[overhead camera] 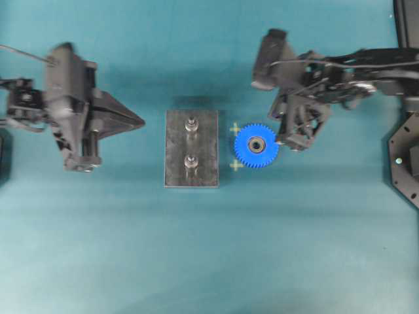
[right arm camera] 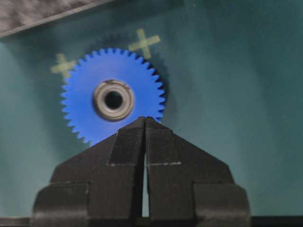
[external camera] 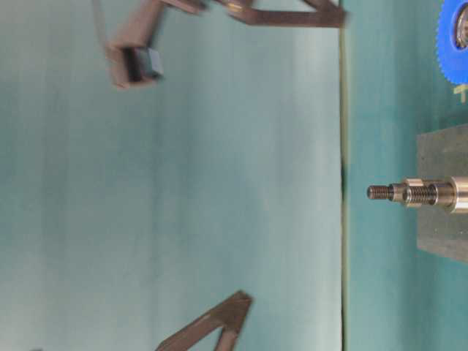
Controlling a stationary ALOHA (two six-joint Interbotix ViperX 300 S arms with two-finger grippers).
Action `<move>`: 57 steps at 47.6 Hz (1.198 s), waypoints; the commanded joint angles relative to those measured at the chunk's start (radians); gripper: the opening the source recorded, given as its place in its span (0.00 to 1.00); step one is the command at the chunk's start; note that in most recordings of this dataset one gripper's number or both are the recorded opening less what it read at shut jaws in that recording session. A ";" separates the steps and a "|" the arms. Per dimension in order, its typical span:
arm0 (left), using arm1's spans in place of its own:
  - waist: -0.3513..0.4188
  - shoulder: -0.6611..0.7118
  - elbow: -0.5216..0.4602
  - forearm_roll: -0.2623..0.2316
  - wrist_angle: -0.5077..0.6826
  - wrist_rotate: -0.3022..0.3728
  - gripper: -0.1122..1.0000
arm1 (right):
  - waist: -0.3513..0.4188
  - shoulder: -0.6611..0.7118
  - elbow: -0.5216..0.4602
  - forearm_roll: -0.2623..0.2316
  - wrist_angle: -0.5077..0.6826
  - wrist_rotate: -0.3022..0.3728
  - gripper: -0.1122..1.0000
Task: Fit the large gear onto the shaft.
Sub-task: 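Move the right gripper over the blue gear beside the plate, then lower the right gripper and grasp the blue gear's rim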
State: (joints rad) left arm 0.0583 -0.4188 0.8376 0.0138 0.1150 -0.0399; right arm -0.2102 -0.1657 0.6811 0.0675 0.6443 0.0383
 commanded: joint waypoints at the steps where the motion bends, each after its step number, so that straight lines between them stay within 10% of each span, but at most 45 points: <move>1: -0.003 0.003 -0.034 0.002 0.005 0.008 0.10 | 0.000 0.029 -0.021 -0.003 -0.026 -0.014 0.11; 15: -0.003 0.008 -0.029 0.003 0.002 0.012 0.10 | 0.032 0.167 -0.057 -0.002 -0.020 -0.095 0.18; 30: -0.005 0.009 -0.029 0.003 0.002 0.014 0.10 | 0.034 0.235 -0.109 -0.003 -0.018 -0.092 0.88; 57: -0.029 -0.034 0.046 0.006 0.192 0.169 0.10 | 0.034 0.282 -0.112 -0.006 0.025 -0.089 0.80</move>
State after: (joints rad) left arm 0.0291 -0.4203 0.8866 0.0169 0.3053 0.1258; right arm -0.1779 0.1258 0.5844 0.0629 0.6673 -0.0445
